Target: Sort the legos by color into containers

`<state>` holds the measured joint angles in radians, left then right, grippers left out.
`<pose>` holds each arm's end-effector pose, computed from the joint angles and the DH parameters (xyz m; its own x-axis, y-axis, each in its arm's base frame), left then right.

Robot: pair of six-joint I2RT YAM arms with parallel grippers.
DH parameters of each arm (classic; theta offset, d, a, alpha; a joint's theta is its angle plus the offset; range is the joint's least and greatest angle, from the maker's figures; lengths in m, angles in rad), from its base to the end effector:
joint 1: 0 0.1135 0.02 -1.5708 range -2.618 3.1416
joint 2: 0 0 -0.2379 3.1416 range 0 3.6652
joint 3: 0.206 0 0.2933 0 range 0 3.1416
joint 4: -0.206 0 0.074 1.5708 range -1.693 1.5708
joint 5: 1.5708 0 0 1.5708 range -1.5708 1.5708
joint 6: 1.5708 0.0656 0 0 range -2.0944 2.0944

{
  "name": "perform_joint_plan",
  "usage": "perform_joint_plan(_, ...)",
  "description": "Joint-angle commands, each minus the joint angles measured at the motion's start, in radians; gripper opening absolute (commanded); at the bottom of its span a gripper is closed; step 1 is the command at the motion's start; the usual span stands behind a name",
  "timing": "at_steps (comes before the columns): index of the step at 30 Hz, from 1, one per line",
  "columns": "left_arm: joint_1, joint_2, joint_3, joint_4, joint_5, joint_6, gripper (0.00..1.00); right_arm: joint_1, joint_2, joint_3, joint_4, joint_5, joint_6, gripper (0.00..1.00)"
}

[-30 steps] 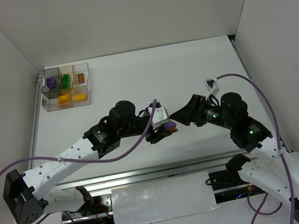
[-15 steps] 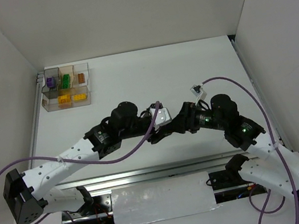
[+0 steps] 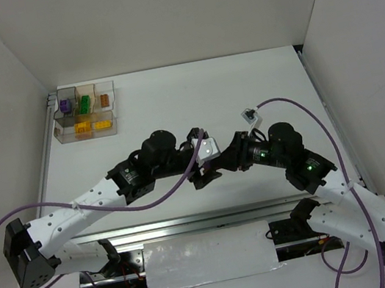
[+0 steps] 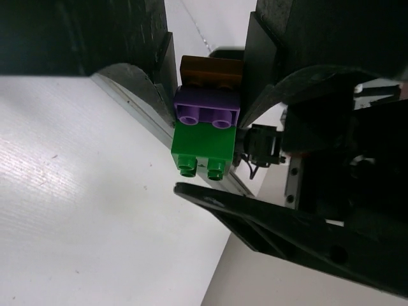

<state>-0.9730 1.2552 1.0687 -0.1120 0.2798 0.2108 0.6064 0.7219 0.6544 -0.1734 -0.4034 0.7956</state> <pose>0.1935 -0.3164 0.3051 0.0355 0.3052 -0.9516 0.9568 0.2647 0.1206 0.2009 0.1707 0.2792 -0.7353 0.2895 -0.6127 -0.4460 0.4740 0.7592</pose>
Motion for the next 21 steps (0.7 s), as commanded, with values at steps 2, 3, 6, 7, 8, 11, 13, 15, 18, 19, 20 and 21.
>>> perform_joint_plan(2,-0.009,-0.033,0.028,0.058,0.044,-0.045,1.0,0.003,0.014,-0.024,0.147,-0.024,-0.087,0.0)
perform_joint_plan(3,-0.007,-0.025,0.054,0.028,0.038,-0.056,1.0,0.001,0.019,-0.024,0.159,-0.049,-0.116,0.0)
perform_joint_plan(6,-0.007,-0.007,0.111,-0.059,0.019,-0.08,1.0,-0.022,0.025,-0.016,0.164,-0.034,-0.18,0.0)
perform_joint_plan(7,-0.007,-0.019,0.115,-0.072,0.001,-0.093,0.99,-0.03,0.027,-0.01,0.16,-0.035,-0.196,0.0)
perform_joint_plan(8,-0.007,-0.031,0.117,-0.078,-0.01,-0.112,0.99,-0.045,0.034,-0.009,0.158,-0.043,-0.208,0.0)
perform_joint_plan(11,-0.007,-0.095,0.094,-0.072,-0.048,-0.16,0.99,-0.124,0.043,-0.007,0.17,-0.147,-0.26,0.0)
perform_joint_plan(13,-0.007,-0.135,0.096,-0.075,-0.082,-0.188,1.0,-0.146,0.04,-0.003,0.199,-0.22,-0.298,0.0)
perform_joint_plan(15,-0.007,-0.155,0.115,-0.093,-0.146,-0.258,1.0,-0.163,0.039,0.004,0.183,-0.274,-0.382,0.0)
perform_joint_plan(18,0.003,-0.18,0.157,-0.121,-0.22,-0.352,1.0,-0.165,0.031,0.017,0.17,-0.431,-0.476,0.0)
perform_joint_plan(19,0.011,-0.18,0.171,-0.145,-0.215,-0.4,1.0,-0.165,0.016,0.004,0.204,-0.481,-0.483,0.0)
perform_joint_plan(20,0.035,-0.174,0.207,-0.162,-0.176,-0.422,1.0,-0.165,0.008,-0.007,0.225,-0.568,-0.487,0.0)
perform_joint_plan(21,0.049,-0.166,0.224,-0.175,-0.153,-0.445,0.99,-0.165,-0.007,-0.019,0.267,-0.609,-0.484,0.0)
